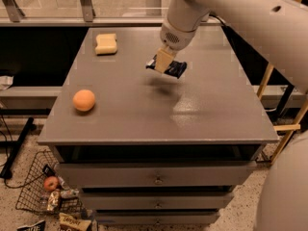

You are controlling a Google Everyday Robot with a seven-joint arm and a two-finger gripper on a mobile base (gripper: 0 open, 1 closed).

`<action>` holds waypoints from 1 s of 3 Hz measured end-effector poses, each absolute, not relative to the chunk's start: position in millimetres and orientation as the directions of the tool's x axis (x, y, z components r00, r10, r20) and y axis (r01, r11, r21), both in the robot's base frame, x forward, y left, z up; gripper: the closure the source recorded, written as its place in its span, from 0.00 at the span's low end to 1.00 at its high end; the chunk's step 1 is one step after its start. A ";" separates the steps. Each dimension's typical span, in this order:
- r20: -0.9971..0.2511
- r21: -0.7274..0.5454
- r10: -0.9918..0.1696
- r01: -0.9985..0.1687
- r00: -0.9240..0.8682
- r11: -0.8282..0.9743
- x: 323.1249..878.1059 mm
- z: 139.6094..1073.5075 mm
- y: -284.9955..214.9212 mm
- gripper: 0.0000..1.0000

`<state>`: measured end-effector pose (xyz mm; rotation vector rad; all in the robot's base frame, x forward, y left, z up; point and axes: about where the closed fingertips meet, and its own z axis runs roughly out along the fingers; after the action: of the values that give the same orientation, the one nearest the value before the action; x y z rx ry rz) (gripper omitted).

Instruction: Move rxbar blueberry near orange

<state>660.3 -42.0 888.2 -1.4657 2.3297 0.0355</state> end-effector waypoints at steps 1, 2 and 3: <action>-0.260 -0.207 -0.939 -0.937 -0.226 0.283 624.3 868.2 -10.2 1.00; -0.201 -0.203 -0.976 -0.971 -0.085 0.127 586.4 849.2 20.3 1.00; -0.189 -0.192 -0.982 -0.981 0.023 0.014 561.9 842.4 45.4 1.00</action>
Offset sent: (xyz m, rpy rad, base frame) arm -0.1182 0.0974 -0.0620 -0.2066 0.0403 0.5025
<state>561.9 45.4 842.4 -2.0337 2.0234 -0.0022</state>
